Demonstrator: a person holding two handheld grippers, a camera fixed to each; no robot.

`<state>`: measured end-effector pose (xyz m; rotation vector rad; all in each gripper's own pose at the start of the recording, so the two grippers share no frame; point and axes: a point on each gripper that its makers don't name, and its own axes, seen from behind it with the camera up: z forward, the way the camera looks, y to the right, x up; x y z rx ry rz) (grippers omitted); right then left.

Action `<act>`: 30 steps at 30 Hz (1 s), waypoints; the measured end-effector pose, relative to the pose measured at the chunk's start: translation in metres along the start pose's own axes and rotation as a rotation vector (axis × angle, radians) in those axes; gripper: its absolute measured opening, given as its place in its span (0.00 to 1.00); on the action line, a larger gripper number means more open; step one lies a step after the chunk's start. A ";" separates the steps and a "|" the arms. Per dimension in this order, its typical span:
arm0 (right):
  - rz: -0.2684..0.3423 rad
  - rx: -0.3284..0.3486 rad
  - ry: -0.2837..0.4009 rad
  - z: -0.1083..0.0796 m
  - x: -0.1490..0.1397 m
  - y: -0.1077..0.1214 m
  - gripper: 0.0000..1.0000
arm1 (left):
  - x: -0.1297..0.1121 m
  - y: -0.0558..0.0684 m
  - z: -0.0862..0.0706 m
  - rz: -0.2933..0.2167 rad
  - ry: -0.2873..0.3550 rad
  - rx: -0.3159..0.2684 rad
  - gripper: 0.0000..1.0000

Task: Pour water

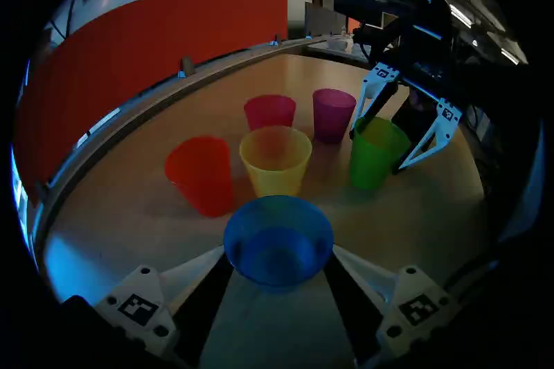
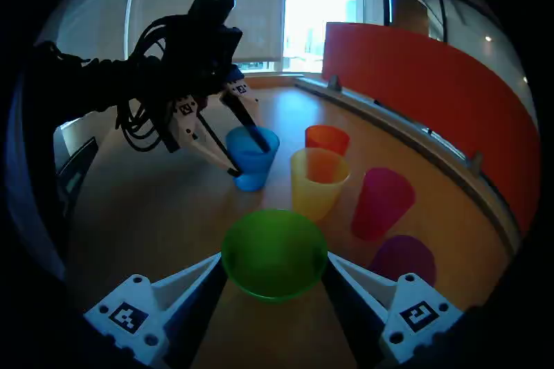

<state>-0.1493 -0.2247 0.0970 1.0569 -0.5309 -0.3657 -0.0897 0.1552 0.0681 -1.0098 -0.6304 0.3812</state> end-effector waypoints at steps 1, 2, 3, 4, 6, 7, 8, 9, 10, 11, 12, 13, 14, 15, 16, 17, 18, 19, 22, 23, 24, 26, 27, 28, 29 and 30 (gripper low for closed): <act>0.000 -0.002 0.003 -0.001 0.002 0.000 0.91 | 0.001 0.000 -0.001 0.000 0.003 0.003 0.83; 0.001 -0.004 0.006 -0.003 0.003 0.000 0.91 | 0.002 0.001 -0.003 -0.001 0.006 0.006 0.83; 0.001 -0.007 0.009 -0.004 0.005 0.000 0.91 | 0.004 0.002 -0.004 -0.001 0.011 0.009 0.84; 0.001 -0.010 0.012 -0.006 0.007 0.000 0.91 | 0.006 0.003 -0.006 -0.002 0.017 0.011 0.84; 0.001 -0.016 0.020 -0.010 0.012 0.000 0.91 | 0.010 0.005 -0.011 -0.004 0.029 0.016 0.84; 0.002 -0.018 0.024 -0.012 0.015 0.000 0.91 | 0.013 0.006 -0.013 -0.005 0.037 0.018 0.84; 0.002 -0.021 0.029 -0.014 0.017 -0.001 0.91 | 0.015 0.007 -0.016 -0.006 0.045 0.021 0.84; 0.003 -0.024 0.034 -0.017 0.020 -0.001 0.91 | 0.018 0.008 -0.019 -0.009 0.053 0.024 0.83; 0.004 -0.027 0.039 -0.019 0.023 -0.002 0.91 | 0.021 0.009 -0.022 -0.012 0.061 0.028 0.83; 0.006 -0.030 0.045 -0.021 0.025 -0.003 0.91 | 0.024 0.009 -0.024 -0.016 0.069 0.031 0.84; 0.008 -0.032 0.051 -0.024 0.028 -0.004 0.91 | 0.027 0.010 -0.027 -0.020 0.078 0.036 0.84; 0.010 -0.034 0.056 -0.026 0.031 -0.005 0.91 | 0.030 0.010 -0.030 -0.024 0.087 0.042 0.84; 0.012 -0.036 0.061 -0.028 0.034 -0.005 0.91 | 0.033 0.010 -0.032 -0.028 0.095 0.047 0.84; 0.014 -0.039 0.067 -0.031 0.037 -0.006 0.91 | 0.037 0.010 -0.036 -0.030 0.106 0.053 0.84; 0.014 -0.042 0.073 -0.033 0.039 -0.007 0.91 | 0.040 0.011 -0.038 -0.031 0.116 0.058 0.84; 0.015 -0.045 0.078 -0.035 0.042 -0.007 0.91 | 0.043 0.011 -0.041 -0.032 0.126 0.063 0.84; 0.016 -0.047 0.086 -0.038 0.045 -0.008 0.91 | 0.046 0.012 -0.044 -0.031 0.137 0.068 0.84; 0.016 -0.049 0.093 -0.040 0.048 -0.008 0.91 | 0.049 0.014 -0.047 -0.031 0.146 0.071 0.84; 0.015 -0.054 0.116 -0.046 0.059 -0.009 0.91 | 0.058 0.017 -0.055 -0.029 0.177 0.084 0.84; 0.014 -0.056 0.123 -0.048 0.062 -0.010 0.91 | 0.061 0.018 -0.057 -0.029 0.187 0.088 0.84; 0.012 -0.059 0.130 -0.051 0.065 -0.011 0.91 | 0.064 0.019 -0.060 -0.032 0.200 0.093 0.84; 0.007 -0.065 0.144 -0.055 0.071 -0.012 0.91 | 0.070 0.020 -0.065 -0.039 0.223 0.103 0.84; 0.005 -0.068 0.150 -0.057 0.073 -0.014 0.91 | 0.072 0.021 -0.067 -0.046 0.234 0.109 0.84; 0.003 -0.072 0.156 -0.058 0.074 -0.015 0.91 | 0.074 0.021 -0.069 -0.053 0.244 0.113 0.84; 0.002 -0.075 0.162 -0.060 0.076 -0.016 0.91 | 0.075 0.022 -0.070 -0.060 0.253 0.117 0.84; 0.002 -0.078 0.168 -0.061 0.078 -0.017 0.91 | 0.077 0.023 -0.072 -0.065 0.263 0.121 0.84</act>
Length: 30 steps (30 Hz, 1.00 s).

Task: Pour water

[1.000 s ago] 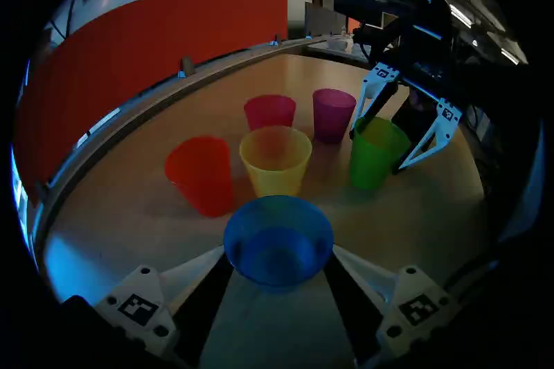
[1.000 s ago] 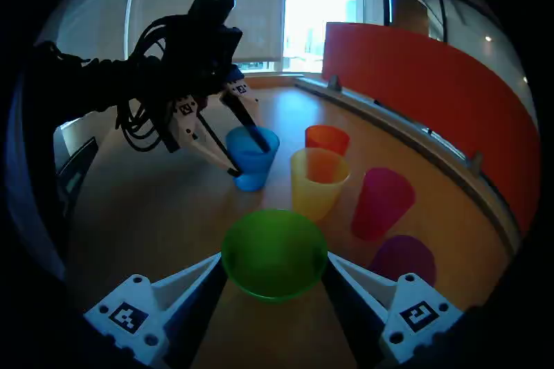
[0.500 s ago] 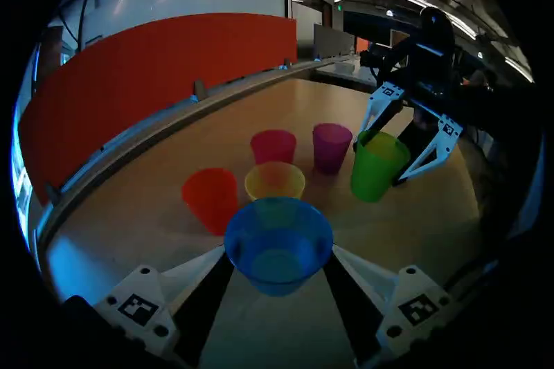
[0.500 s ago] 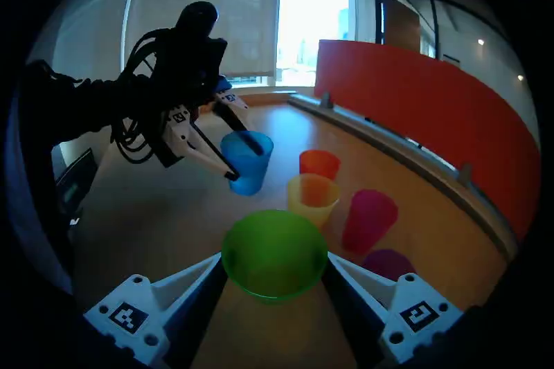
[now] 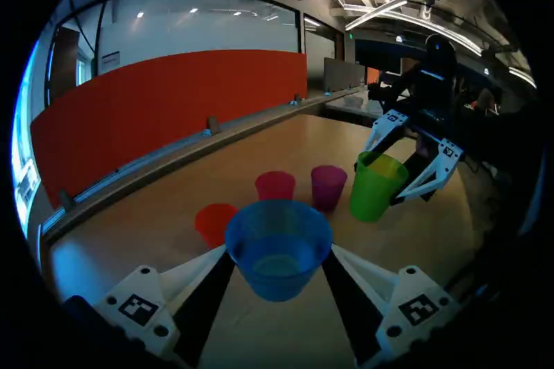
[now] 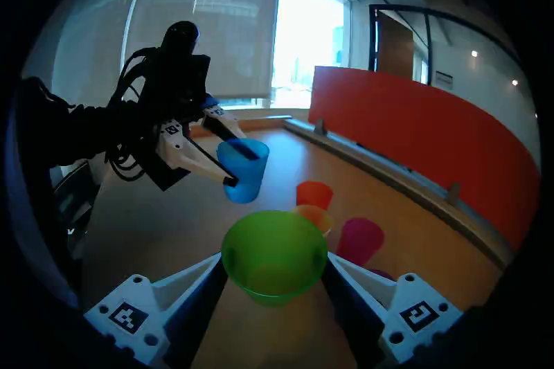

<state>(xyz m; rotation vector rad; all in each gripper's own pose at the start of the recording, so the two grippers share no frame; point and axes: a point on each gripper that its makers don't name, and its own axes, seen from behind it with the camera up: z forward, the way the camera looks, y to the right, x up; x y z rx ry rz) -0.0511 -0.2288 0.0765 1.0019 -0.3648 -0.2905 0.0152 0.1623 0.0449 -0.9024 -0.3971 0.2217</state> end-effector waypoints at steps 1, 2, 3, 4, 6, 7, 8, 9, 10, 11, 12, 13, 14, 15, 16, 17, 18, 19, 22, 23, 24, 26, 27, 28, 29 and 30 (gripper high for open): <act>0.001 -0.002 0.006 -0.001 0.002 0.000 0.91 | 0.001 0.001 -0.001 -0.003 0.008 0.003 0.84; 0.003 -0.004 0.012 -0.001 0.003 -0.001 0.91 | 0.003 0.002 -0.002 -0.007 0.016 0.007 0.84; 0.004 -0.006 0.020 -0.002 0.006 -0.001 0.91 | 0.005 0.002 -0.004 -0.009 0.027 0.011 0.84; 0.005 -0.008 0.027 -0.003 0.008 -0.001 0.91 | 0.008 0.003 -0.006 -0.010 0.037 0.015 0.84; 0.007 -0.012 0.044 -0.005 0.013 -0.002 0.91 | 0.013 0.004 -0.009 -0.016 0.061 0.023 0.84; 0.007 -0.014 0.052 -0.006 0.016 -0.002 0.91 | 0.016 0.005 -0.011 -0.021 0.074 0.025 0.84; 0.008 -0.017 0.060 -0.007 0.018 -0.002 0.91 | 0.020 0.005 -0.013 -0.027 0.087 0.028 0.84; 0.009 -0.020 0.069 -0.008 0.021 -0.002 0.91 | 0.023 0.005 -0.015 -0.035 0.102 0.032 0.84; 0.010 -0.024 0.077 -0.009 0.024 -0.002 0.91 | 0.026 0.005 -0.016 -0.043 0.115 0.036 0.84; 0.011 -0.027 0.085 -0.010 0.026 -0.002 0.91 | 0.029 0.005 -0.017 -0.051 0.128 0.039 0.84; 0.013 -0.029 0.095 -0.012 0.029 -0.003 0.91 | 0.032 0.005 -0.019 -0.058 0.141 0.043 0.84; 0.015 -0.031 0.104 -0.013 0.032 -0.004 0.91 | 0.034 0.005 -0.020 -0.064 0.152 0.047 0.84; 0.017 -0.033 0.113 -0.015 0.034 -0.005 0.91 | 0.037 0.005 -0.021 -0.069 0.163 0.050 0.84; 0.019 -0.035 0.122 -0.016 0.037 -0.006 0.91 | 0.039 0.005 -0.023 -0.073 0.174 0.055 0.84; 0.020 -0.036 0.131 -0.016 0.039 -0.006 0.91 | 0.041 0.005 -0.024 -0.076 0.183 0.058 0.84; 0.022 -0.037 0.139 -0.017 0.041 -0.006 0.91 | 0.043 0.005 -0.025 -0.079 0.192 0.062 0.84; 0.023 -0.039 0.147 -0.018 0.044 -0.007 0.91 | 0.045 0.006 -0.027 -0.081 0.202 0.065 0.84; 0.024 -0.041 0.153 -0.019 0.046 -0.007 0.91 | 0.047 0.007 -0.028 -0.084 0.211 0.066 0.84; 0.027 -0.047 0.171 -0.020 0.052 -0.008 0.91 | 0.053 0.009 -0.030 -0.091 0.237 0.069 0.84; 0.029 -0.049 0.177 -0.020 0.054 -0.008 0.91 | 0.055 0.009 -0.031 -0.094 0.245 0.069 0.84; 0.029 -0.050 0.181 -0.021 0.055 -0.009 0.91 | 0.057 0.010 -0.032 -0.095 0.254 0.070 0.84; 0.030 -0.052 0.186 -0.021 0.057 -0.011 0.91 | 0.061 0.011 -0.033 -0.097 0.270 0.071 0.84; 0.030 -0.054 0.190 -0.021 0.058 -0.011 0.91 | 0.063 0.012 -0.033 -0.098 0.277 0.072 0.84; 0.030 -0.056 0.193 -0.020 0.059 -0.011 0.91 | 0.064 0.012 -0.034 -0.099 0.282 0.073 0.84; 0.030 -0.058 0.196 -0.020 0.060 -0.010 0.91 | 0.066 0.012 -0.034 -0.100 0.288 0.075 0.84; 0.030 -0.061 0.201 -0.020 0.061 -0.010 0.91 | 0.067 0.012 -0.035 -0.102 0.294 0.076 0.84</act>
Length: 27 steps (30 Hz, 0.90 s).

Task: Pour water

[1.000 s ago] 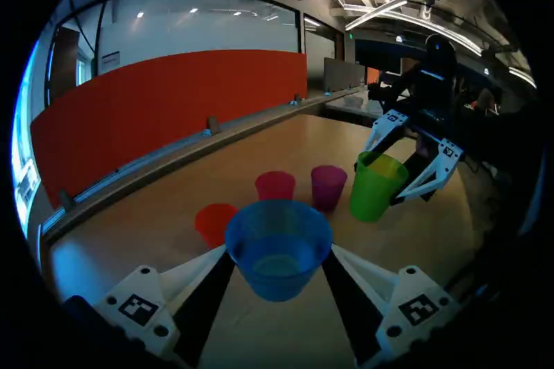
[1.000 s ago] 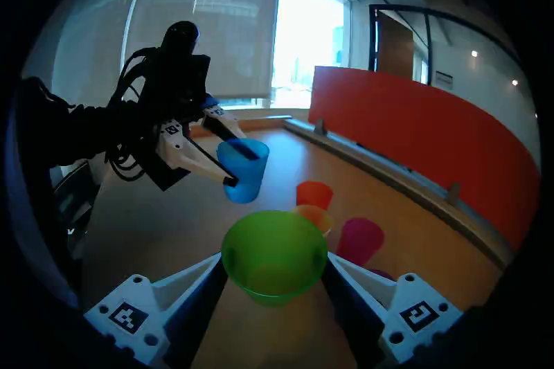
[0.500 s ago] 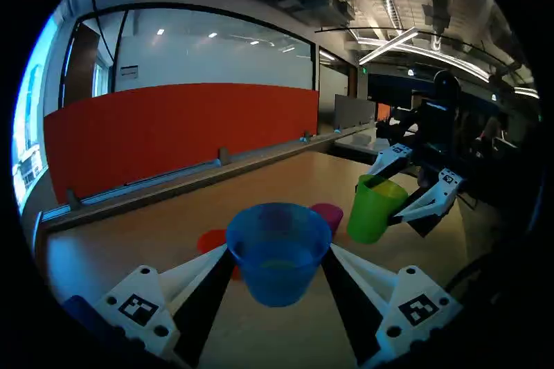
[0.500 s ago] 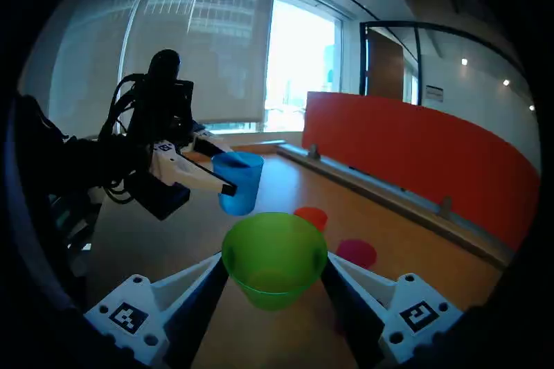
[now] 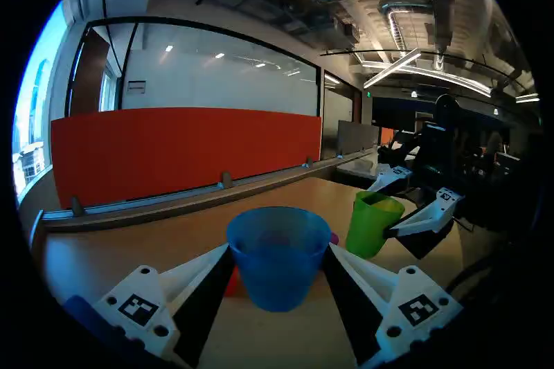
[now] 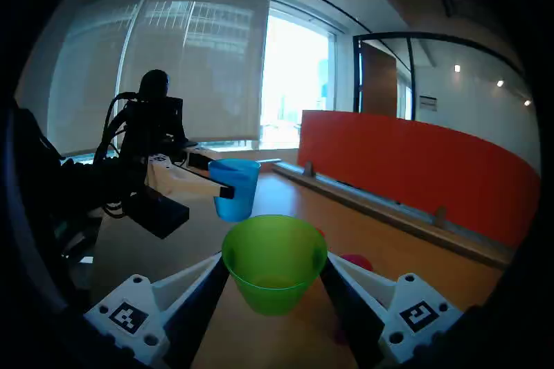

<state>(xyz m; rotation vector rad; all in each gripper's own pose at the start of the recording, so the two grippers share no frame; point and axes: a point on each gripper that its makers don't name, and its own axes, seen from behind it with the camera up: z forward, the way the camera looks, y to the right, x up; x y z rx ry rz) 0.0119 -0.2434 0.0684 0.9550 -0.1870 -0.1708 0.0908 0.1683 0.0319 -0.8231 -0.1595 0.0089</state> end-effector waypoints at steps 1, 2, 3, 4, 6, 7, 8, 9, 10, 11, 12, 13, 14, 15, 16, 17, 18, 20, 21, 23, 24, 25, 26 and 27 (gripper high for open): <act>0.000 -0.003 0.006 0.000 0.002 0.001 0.91 | 0.001 0.000 0.000 -0.003 0.005 0.001 0.84; 0.000 -0.006 0.011 0.001 0.004 0.001 0.91 | 0.003 0.001 0.000 -0.005 0.011 0.001 0.84; 0.001 -0.009 0.019 0.001 0.006 0.001 0.91 | 0.004 0.001 0.000 -0.008 0.016 0.000 0.84; 0.003 -0.011 0.026 0.002 0.007 0.002 0.91 | 0.004 0.002 0.000 -0.011 0.019 -0.001 0.84; 0.006 -0.015 0.039 0.003 0.011 0.002 0.91 | 0.006 0.003 -0.001 -0.014 0.023 -0.003 0.84; 0.007 -0.016 0.044 0.003 0.012 0.002 0.91 | 0.006 0.002 -0.001 -0.013 0.023 -0.002 0.84; 0.009 -0.017 0.048 0.004 0.014 0.002 0.91 | 0.006 0.002 -0.001 -0.012 0.022 -0.001 0.84; 0.010 -0.019 0.053 0.004 0.015 0.002 0.91 | 0.006 0.002 -0.001 -0.010 0.022 0.001 0.83; 0.012 -0.021 0.056 0.004 0.016 0.003 0.91 | 0.007 0.001 -0.001 -0.009 0.022 0.002 0.83; 0.014 -0.023 0.060 0.004 0.018 0.003 0.91 | 0.007 0.001 -0.001 -0.008 0.022 0.004 0.84; 0.016 -0.024 0.062 0.004 0.019 0.003 0.91 | 0.008 0.001 -0.002 -0.008 0.022 0.004 0.84; 0.018 -0.024 0.064 0.004 0.019 0.002 0.91 | 0.009 0.000 -0.002 -0.008 0.022 0.003 0.84; 0.020 -0.024 0.066 0.004 0.020 0.001 0.91 | 0.009 0.000 -0.002 -0.008 0.022 0.003 0.83; 0.022 -0.025 0.067 0.004 0.021 0.001 0.91 | 0.010 0.000 -0.002 -0.007 0.023 0.003 0.83; 0.023 -0.025 0.068 0.004 0.021 0.001 0.91 | 0.010 0.000 -0.002 -0.005 0.023 0.003 0.84; 0.024 -0.025 0.068 0.004 0.021 0.000 0.91 | 0.011 0.000 -0.003 -0.004 0.023 0.003 0.84; 0.024 -0.026 0.069 0.004 0.021 0.000 0.91 | 0.011 -0.001 -0.002 -0.002 0.023 0.003 0.84; 0.024 -0.026 0.070 0.006 0.021 0.001 0.91 | 0.011 -0.002 -0.002 0.002 0.023 0.005 0.83; 0.023 -0.026 0.071 0.006 0.022 0.001 0.91 | 0.012 -0.002 -0.002 0.004 0.023 0.005 0.83; 0.023 -0.025 0.073 0.007 0.022 0.001 0.91 | 0.013 -0.003 -0.002 0.006 0.024 0.005 0.84; 0.023 -0.025 0.074 0.008 0.022 0.002 0.91 | 0.013 -0.003 -0.002 0.009 0.026 0.005 0.84; 0.023 -0.024 0.074 0.009 0.021 0.002 0.91 | 0.014 -0.003 -0.001 0.011 0.027 0.005 0.84; 0.022 -0.023 0.074 0.010 0.021 0.002 0.91 | 0.014 -0.004 -0.001 0.014 0.029 0.006 0.84; 0.022 -0.022 0.075 0.011 0.021 0.003 0.91 | 0.015 -0.004 -0.001 0.019 0.030 0.007 0.84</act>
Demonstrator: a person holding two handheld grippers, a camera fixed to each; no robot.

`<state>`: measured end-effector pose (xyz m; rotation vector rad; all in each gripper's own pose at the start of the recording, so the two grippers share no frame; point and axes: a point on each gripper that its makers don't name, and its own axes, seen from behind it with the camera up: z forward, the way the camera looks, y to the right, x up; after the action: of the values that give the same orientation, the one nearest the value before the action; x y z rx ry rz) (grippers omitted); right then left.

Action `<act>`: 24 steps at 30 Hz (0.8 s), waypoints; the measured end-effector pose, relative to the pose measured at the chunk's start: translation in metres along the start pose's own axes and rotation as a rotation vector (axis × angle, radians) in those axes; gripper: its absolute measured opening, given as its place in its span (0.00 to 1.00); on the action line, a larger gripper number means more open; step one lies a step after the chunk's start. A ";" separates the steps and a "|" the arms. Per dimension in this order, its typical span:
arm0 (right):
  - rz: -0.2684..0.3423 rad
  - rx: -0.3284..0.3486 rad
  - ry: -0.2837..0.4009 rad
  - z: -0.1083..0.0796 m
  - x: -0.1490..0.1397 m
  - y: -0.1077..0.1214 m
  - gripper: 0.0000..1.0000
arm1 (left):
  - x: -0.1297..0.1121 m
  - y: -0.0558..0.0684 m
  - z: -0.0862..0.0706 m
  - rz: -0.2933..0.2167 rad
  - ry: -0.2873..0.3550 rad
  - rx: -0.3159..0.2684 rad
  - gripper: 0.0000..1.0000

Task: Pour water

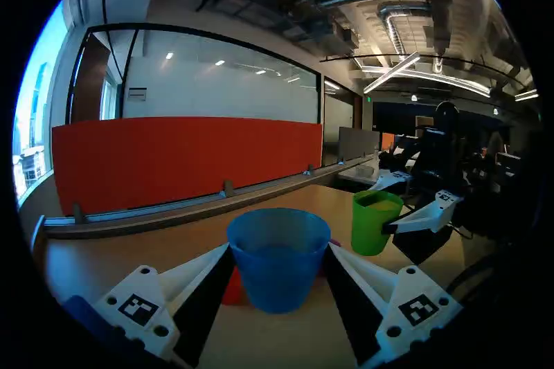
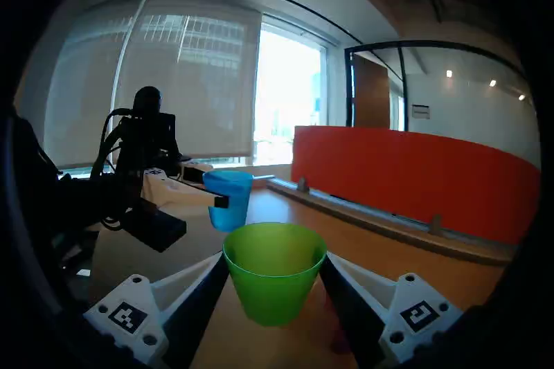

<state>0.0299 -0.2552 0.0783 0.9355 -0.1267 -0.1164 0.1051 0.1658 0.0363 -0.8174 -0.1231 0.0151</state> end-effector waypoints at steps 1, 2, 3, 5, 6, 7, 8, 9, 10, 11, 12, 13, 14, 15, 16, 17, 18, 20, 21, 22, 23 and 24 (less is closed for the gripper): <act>0.000 0.000 0.000 0.001 0.000 0.001 0.91 | 0.000 -0.001 0.000 0.006 0.001 0.001 0.84; -0.001 0.000 0.001 0.002 0.000 0.001 0.91 | 0.001 -0.001 0.000 0.011 0.001 0.003 0.84; -0.002 -0.001 0.002 0.003 0.000 0.002 0.91 | 0.001 -0.002 0.000 0.021 0.002 0.005 0.84; -0.004 -0.003 0.004 0.005 0.001 0.004 0.91 | 0.002 -0.003 0.000 0.041 0.004 0.010 0.84; -0.005 -0.002 0.007 0.006 0.002 0.004 0.91 | 0.003 -0.004 0.000 0.053 0.007 0.012 0.84; -0.005 -0.001 0.009 0.007 0.002 0.005 0.91 | 0.004 -0.004 0.000 0.065 0.009 0.015 0.84; -0.006 0.000 0.011 0.008 0.003 0.005 0.91 | 0.006 -0.005 0.000 0.076 0.012 0.018 0.84; -0.006 0.004 0.013 0.009 0.003 0.004 0.91 | 0.007 -0.005 0.000 0.089 0.017 0.019 0.84; -0.007 0.008 0.013 0.010 0.004 0.004 0.91 | 0.009 -0.005 0.000 0.100 0.023 0.020 0.84; -0.007 0.013 0.013 0.010 0.004 0.003 0.91 | 0.011 -0.005 0.000 0.112 0.029 0.021 0.84; -0.008 0.016 0.013 0.011 0.004 0.002 0.91 | 0.013 -0.004 0.000 0.124 0.035 0.020 0.84; -0.010 0.018 0.013 0.011 0.005 0.001 0.91 | 0.015 -0.003 0.000 0.135 0.040 0.018 0.84; -0.011 0.021 0.013 0.012 0.005 0.000 0.91 | 0.017 -0.003 0.000 0.146 0.046 0.016 0.84; -0.013 0.023 0.013 0.012 0.006 -0.001 0.91 | 0.020 -0.002 0.000 0.156 0.050 0.015 0.84; -0.015 0.024 0.014 0.012 0.006 -0.002 0.91 | 0.022 -0.002 0.000 0.165 0.053 0.015 0.84; -0.016 0.026 0.014 0.013 0.007 -0.002 0.91 | 0.024 -0.001 0.000 0.174 0.056 0.014 0.83; -0.016 0.028 0.016 0.013 0.007 -0.003 0.91 | 0.025 -0.001 0.000 0.183 0.058 0.015 0.83; -0.011 0.032 0.020 0.015 0.007 -0.004 0.91 | 0.028 -0.002 0.001 0.199 0.060 0.017 0.84; -0.008 0.036 0.022 0.016 0.007 -0.004 0.91 | 0.030 -0.003 0.001 0.207 0.061 0.019 0.84; -0.006 0.039 0.023 0.016 0.007 -0.004 0.91 | 0.032 -0.003 0.001 0.214 0.062 0.022 0.84; -0.003 0.042 0.024 0.017 0.006 -0.005 0.91 | 0.033 -0.004 0.001 0.221 0.063 0.024 0.84; -0.002 0.044 0.025 0.018 0.007 -0.005 0.91 | 0.035 -0.005 0.001 0.227 0.065 0.027 0.84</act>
<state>0.0335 -0.2733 0.0849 0.9810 -0.1055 -0.1039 0.1396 0.1657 0.0444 -0.8008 0.0316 0.2032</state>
